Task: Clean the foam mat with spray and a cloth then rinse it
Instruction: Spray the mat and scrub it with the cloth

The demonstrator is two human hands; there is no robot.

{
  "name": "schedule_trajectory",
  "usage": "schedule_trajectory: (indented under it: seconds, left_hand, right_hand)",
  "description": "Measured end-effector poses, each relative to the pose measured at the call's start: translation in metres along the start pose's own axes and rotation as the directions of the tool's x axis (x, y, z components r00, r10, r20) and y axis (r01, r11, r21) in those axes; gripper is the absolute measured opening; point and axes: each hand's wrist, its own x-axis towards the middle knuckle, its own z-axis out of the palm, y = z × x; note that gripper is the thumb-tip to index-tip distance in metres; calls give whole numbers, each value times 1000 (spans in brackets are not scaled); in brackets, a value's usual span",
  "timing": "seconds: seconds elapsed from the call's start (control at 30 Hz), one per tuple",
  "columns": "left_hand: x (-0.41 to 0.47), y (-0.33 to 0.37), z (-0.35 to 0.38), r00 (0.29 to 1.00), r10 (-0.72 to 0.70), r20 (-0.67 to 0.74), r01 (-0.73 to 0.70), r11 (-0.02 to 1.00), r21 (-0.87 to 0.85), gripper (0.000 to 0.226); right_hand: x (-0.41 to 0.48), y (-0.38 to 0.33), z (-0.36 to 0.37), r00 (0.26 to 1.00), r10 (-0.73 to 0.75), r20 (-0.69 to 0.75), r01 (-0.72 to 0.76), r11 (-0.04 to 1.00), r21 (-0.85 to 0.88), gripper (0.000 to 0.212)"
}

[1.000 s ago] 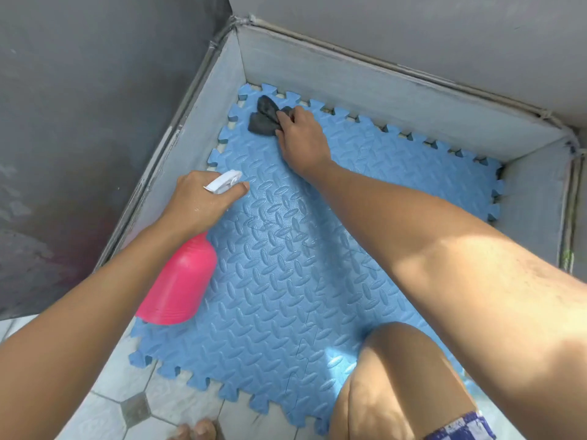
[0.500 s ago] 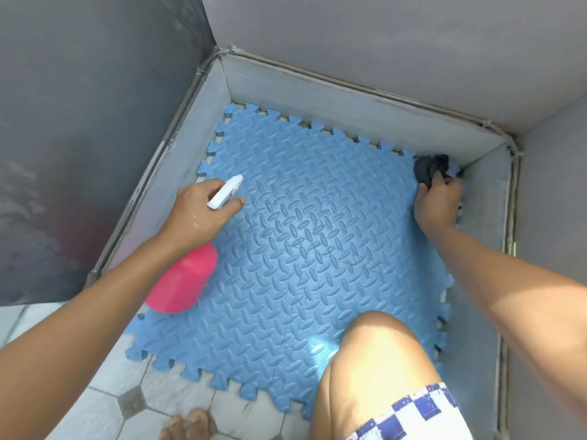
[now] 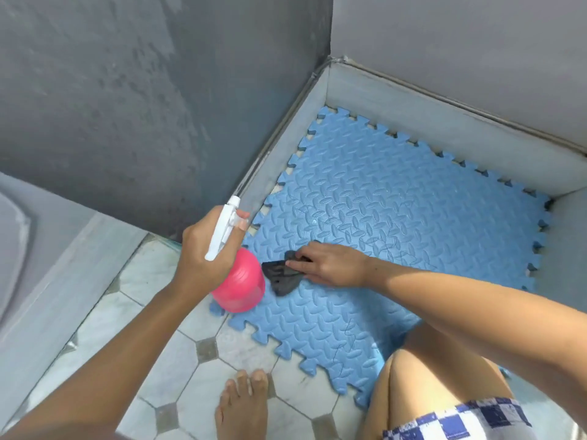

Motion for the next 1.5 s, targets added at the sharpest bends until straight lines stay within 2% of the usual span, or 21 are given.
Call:
schedule_trajectory:
  seconds: [0.07,0.1,0.17,0.27,0.33,0.4,0.5,0.6,0.7,0.8,0.87,0.93,1.0,1.03,1.1,1.23,1.3,1.33,1.4,1.47,1.5]
  left_hand:
    - [-17,-10,-16,1000,-11,-27,11,1000,-8,22]
    - [-24,-16,-24,999,-27,-40,26,1000,-13,21]
    - [-37,-24,-38,997,-53,-55,53,998,-16,21]
    - [-55,-34,-56,992,-87,-92,84,996,-28,21]
    - [-62,-47,-72,982,-124,-141,120,992,-34,22]
    - [-64,-66,-90,964,-167,-208,163,986,-38,26]
    - [-61,-84,-110,929,-188,-319,184,982,-43,16]
    - [-44,-98,-118,883,-166,-440,178,984,-13,14]
    - [-25,-117,-120,850,-144,-507,159,987,-13,11]
    - [-15,-127,-118,834,-119,-538,152,988,18,16]
    - [-11,-129,-118,826,-135,-547,168,986,10,26]
    - [-11,-127,-119,826,-169,-538,203,979,5,26]
    - [-15,-123,-121,844,-179,-505,216,976,14,30]
    - [-18,-120,-123,864,-181,-470,222,975,33,38]
    - [-23,-118,-129,914,-213,-345,248,967,58,61]
    - [-34,-118,-162,948,-307,-81,317,929,192,120]
    - [-39,-103,-178,949,-290,-125,314,910,271,129]
    - [-44,-90,-183,956,-220,-196,273,911,309,121]
    - [-49,-55,-188,941,118,-318,20,917,399,81]
    - [-50,-10,-185,826,445,-345,-255,841,477,45]
    - [-47,13,-183,779,537,-322,-348,799,490,35]
  right_hand:
    - [4,30,-4,960,252,-121,-256,967,-16,42]
    - [6,45,-9,896,405,-182,-410,912,13,44]
    - [12,69,-16,706,664,-245,-666,741,88,45]
    - [40,76,-14,467,839,-279,-837,521,168,44]
    - [64,59,-6,414,866,-281,-865,470,176,45]
    - [81,30,4,486,833,-266,-832,534,150,45]
    - [92,-24,24,716,665,-213,-655,745,126,46]
    - [88,-75,42,891,432,-138,-423,902,88,47]
    - [75,-84,46,978,207,-33,-205,977,51,45]
    - [69,-55,33,988,156,16,-156,988,7,43]
    - [64,-28,20,961,274,-33,-275,961,-27,43]
    - [54,0,5,842,528,-110,-530,848,7,42]
    - [39,24,-6,647,747,-155,-744,663,85,41]
    - [32,31,-10,568,804,-173,-800,589,110,41]
    - [22,36,-13,509,840,-188,-838,534,115,41]
    - [20,14,-5,540,823,-178,-817,563,125,43]
    - [24,-7,4,597,783,-176,-778,618,113,43]
    - [26,-18,9,634,758,-154,-751,651,111,43]
    - [29,-41,13,721,690,-60,-682,722,116,43]
    - [32,-57,7,788,610,75,-615,778,127,42]
    - [32,-61,0,793,592,141,-608,782,137,41]
